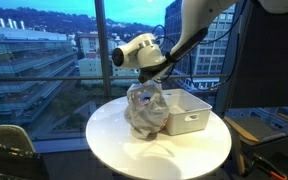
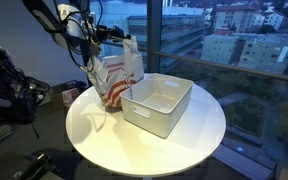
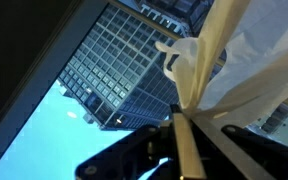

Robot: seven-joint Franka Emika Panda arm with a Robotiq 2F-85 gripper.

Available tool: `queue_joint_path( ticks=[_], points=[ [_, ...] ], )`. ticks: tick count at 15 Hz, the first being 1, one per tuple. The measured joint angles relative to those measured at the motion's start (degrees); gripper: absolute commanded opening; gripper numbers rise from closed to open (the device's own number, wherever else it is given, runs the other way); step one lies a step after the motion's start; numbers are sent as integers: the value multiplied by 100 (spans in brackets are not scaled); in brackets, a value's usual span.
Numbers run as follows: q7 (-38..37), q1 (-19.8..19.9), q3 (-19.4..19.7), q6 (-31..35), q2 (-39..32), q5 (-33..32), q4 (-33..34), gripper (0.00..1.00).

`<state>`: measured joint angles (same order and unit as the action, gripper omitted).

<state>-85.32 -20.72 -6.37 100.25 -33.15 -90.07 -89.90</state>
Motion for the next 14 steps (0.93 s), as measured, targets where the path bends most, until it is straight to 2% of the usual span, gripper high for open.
queue_joint_path(
  ticks=[1, 6, 10, 14],
  points=[
    [28, 88, -54, 68, -5, 107, -5, 32],
    [912, 391, -467, 421, 142, 1459, -57, 69],
    [2099, 543, -574, 590, 567, 2821, -139, 100],
    [3546, 798, -553, 596, 1084, 4346, -186, 100]
  ],
)
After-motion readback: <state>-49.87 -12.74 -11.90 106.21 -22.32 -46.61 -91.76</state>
